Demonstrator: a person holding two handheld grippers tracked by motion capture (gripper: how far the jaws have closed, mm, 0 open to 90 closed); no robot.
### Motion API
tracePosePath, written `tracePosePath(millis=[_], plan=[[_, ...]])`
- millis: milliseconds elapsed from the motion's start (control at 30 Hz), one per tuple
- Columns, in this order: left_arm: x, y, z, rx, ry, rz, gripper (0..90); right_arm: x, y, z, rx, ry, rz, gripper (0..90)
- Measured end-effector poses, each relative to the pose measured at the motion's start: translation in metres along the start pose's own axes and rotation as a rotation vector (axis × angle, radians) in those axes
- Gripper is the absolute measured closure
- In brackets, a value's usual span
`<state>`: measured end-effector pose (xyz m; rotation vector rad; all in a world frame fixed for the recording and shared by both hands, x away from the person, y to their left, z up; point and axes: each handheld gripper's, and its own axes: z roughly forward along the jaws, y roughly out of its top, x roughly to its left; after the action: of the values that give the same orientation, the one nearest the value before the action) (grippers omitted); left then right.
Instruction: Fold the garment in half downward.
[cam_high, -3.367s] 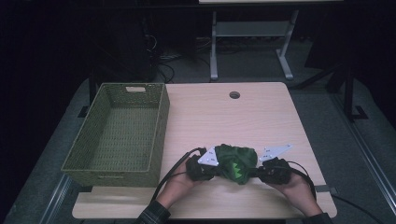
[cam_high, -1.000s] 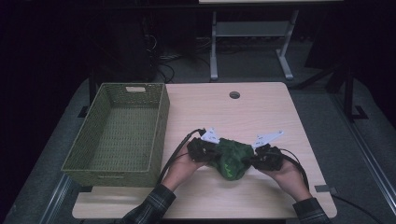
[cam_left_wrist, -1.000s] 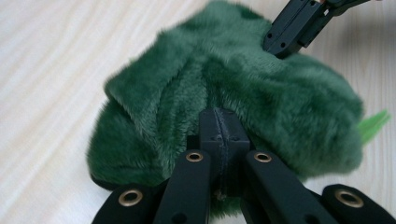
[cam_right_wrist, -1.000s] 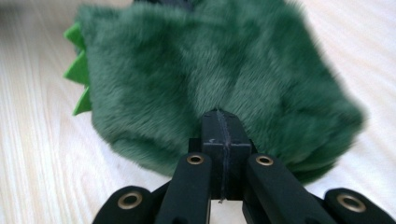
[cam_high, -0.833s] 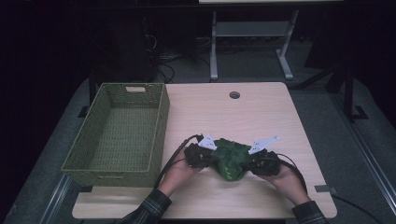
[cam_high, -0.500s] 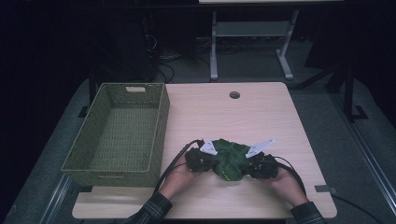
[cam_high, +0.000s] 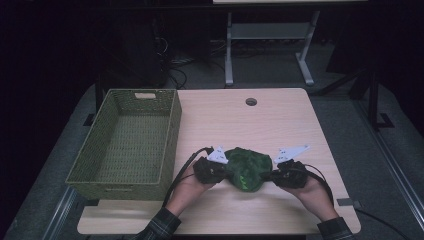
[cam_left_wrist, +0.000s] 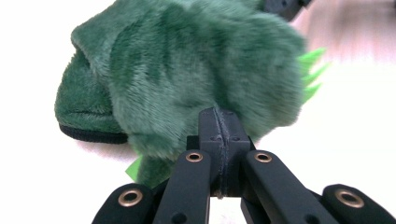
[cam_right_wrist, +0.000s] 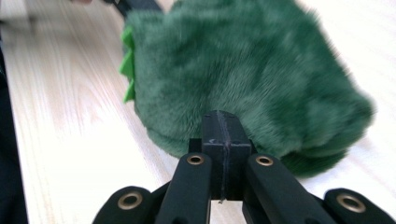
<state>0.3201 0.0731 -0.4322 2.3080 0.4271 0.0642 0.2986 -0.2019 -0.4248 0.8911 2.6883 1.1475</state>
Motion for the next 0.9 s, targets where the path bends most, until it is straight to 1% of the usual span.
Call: tracePosePath(millis=[33, 67, 100, 133, 167, 200, 300, 333, 400, 433, 467, 500, 533, 567, 600, 633, 700, 733, 767, 833, 867, 900], plan=[[-0.001, 0.000, -0.002, 0.010, -0.004, 0.003, 89.6, -0.001, 0.001, -0.004, -0.011, -0.002, 0.002, 89.8], [-0.004, 0.001, -0.003, 0.009, -0.008, -0.005, 89.6, -0.002, 0.003, -0.007, -0.020, -0.007, 0.003, 89.8], [-0.005, 0.001, -0.005, 0.020, -0.011, 0.005, 89.6, -0.003, 0.004, -0.010, -0.032, -0.016, 0.000, 89.8], [-0.007, 0.001, -0.006, 0.021, -0.016, -0.004, 89.6, -0.005, 0.005, -0.013, -0.041, -0.019, 0.009, 89.8], [-0.009, 0.002, -0.007, 0.027, -0.022, 0.005, 89.6, -0.008, 0.007, -0.015, -0.046, -0.027, 0.012, 89.8], [-0.011, 0.002, -0.007, 0.030, -0.024, 0.002, 89.6, -0.010, 0.009, -0.017, -0.053, -0.038, 0.017, 89.8], [-0.016, 0.003, -0.006, 0.041, -0.034, 0.007, 89.6, -0.023, 0.016, -0.019, -0.078, -0.058, 0.032, 89.8], [-0.018, 0.004, -0.005, 0.044, -0.037, 0.008, 89.6, -0.028, 0.018, -0.018, -0.081, -0.070, 0.029, 89.8], [-0.020, 0.004, -0.002, 0.054, -0.046, 0.018, 89.6, -0.037, 0.024, -0.016, -0.088, -0.087, 0.043, 89.8], [-0.021, 0.004, 0.000, 0.054, -0.050, 0.015, 89.6, -0.040, 0.026, -0.014, -0.090, -0.090, 0.046, 89.8], [-0.023, 0.004, 0.003, 0.058, -0.055, 0.009, 89.6, -0.045, 0.029, -0.012, -0.089, -0.096, 0.048, 89.8], [-0.024, 0.004, 0.005, 0.062, -0.060, 0.017, 89.6, -0.049, 0.033, -0.009, -0.084, -0.109, 0.054, 89.8], [-0.025, 0.005, 0.008, 0.067, -0.064, 0.017, 89.6, -0.053, 0.035, -0.006, -0.079, -0.111, 0.057, 89.8], [-0.026, 0.005, 0.011, 0.071, -0.067, 0.022, 89.6, -0.057, 0.037, -0.002, -0.089, -0.109, 0.059, 89.8], [-0.027, 0.005, 0.014, 0.068, -0.072, 0.016, 89.6, -0.061, 0.040, 0.002, -0.074, -0.105, 0.076, 89.8], [-0.027, 0.006, 0.016, 0.076, -0.073, 0.026, 89.6, -0.064, 0.042, 0.006, -0.060, -0.118, 0.063, 89.8], [-0.028, 0.005, 0.021, 0.082, -0.074, 0.016, 89.6, -0.070, 0.045, 0.015, -0.051, -0.111, 0.078, 89.8], [-0.027, 0.005, 0.024, 0.087, -0.074, 0.018, 89.6, -0.072, 0.046, 0.020, -0.049, -0.110, 0.074, 89.8], [-0.026, 0.005, 0.027, 0.089, -0.072, 0.014, 89.6, -0.074, 0.047, 0.025, -0.042, -0.105, 0.085, 89.8], [-0.025, 0.005, 0.031, 0.085, -0.076, -0.002, 89.6, -0.079, 0.047, 0.036, -0.011, -0.096, 0.092, 89.8], [-0.025, 0.005, 0.033, 0.083, -0.072, -0.004, 89.6, -0.080, 0.046, 0.041, 0.009, -0.100, 0.083, 89.8], [-0.023, 0.006, 0.034, 0.093, -0.070, 0.004, 89.6, -0.082, 0.045, 0.045, 0.016, -0.092, 0.086, 89.8]])
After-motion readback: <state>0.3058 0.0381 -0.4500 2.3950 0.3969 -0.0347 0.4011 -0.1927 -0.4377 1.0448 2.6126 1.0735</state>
